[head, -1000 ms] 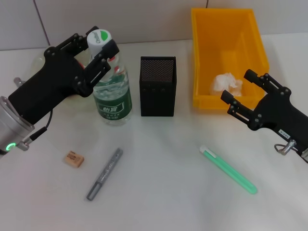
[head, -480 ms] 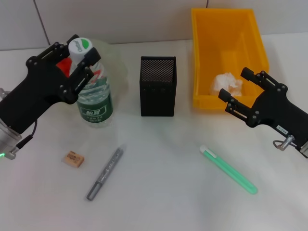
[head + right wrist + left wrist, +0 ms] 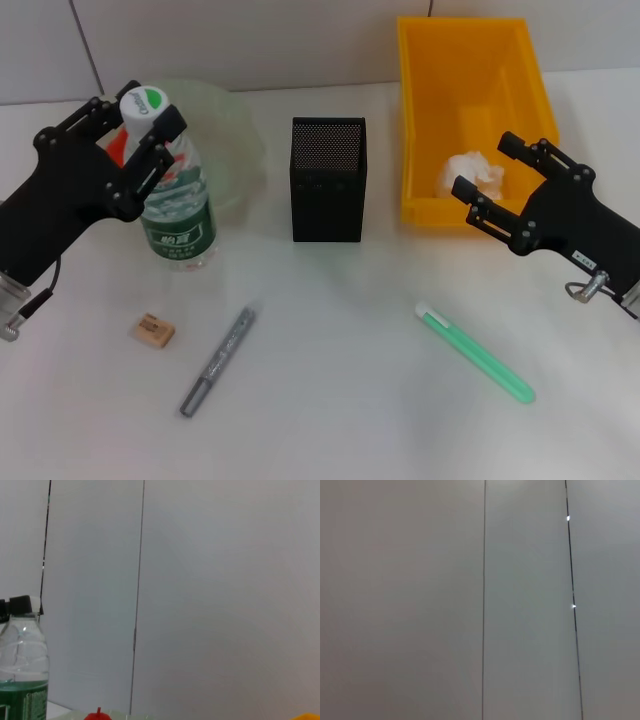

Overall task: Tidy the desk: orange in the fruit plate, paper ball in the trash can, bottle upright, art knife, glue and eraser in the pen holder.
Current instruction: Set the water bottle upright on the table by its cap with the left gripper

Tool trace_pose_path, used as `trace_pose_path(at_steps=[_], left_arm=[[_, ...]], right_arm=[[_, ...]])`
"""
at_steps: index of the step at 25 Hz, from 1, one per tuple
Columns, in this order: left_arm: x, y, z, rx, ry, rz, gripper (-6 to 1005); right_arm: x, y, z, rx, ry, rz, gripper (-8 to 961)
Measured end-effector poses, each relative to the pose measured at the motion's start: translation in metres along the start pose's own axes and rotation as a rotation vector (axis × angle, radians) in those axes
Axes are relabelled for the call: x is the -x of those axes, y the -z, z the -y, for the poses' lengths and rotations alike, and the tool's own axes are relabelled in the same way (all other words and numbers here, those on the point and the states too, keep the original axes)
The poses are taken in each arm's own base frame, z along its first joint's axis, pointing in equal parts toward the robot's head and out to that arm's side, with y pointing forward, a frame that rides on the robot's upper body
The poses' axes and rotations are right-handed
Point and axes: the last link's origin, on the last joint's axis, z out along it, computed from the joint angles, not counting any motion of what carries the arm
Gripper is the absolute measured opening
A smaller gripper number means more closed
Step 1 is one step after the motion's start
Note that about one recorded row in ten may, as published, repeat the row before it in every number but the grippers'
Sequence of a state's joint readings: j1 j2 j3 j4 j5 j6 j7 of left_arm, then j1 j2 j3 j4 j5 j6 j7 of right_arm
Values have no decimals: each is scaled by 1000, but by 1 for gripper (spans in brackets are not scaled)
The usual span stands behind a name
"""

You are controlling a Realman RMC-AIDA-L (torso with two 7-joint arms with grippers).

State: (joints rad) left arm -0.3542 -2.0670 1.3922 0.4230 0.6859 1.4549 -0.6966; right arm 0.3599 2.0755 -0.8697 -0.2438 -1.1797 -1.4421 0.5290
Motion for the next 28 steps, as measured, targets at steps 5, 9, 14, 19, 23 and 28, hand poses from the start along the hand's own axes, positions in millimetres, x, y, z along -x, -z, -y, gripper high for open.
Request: trace_pose_path(at_steps=[5,9,14,19,23,28], left_arm=[[3,5,1,-23,0,7,507],[4,8,2,-32,0,13,509],[6,15,4,-64,-5,17,511],[8,21,5,-83,-5,26,514],[10,25,6,-102,-9,34,516],[13,31,6,-120,-8,47,518]], right_arm=[[2,-2,1,3,-12,3,767],[2,-3,3,1,-7,-1,767],[2,-4,3,1,-5,-1,767],[3,-5,4,1,-3,-1,767],[3,-6,4,1,-1,-1,767],[3,-6,4,0,-1,-3,767]])
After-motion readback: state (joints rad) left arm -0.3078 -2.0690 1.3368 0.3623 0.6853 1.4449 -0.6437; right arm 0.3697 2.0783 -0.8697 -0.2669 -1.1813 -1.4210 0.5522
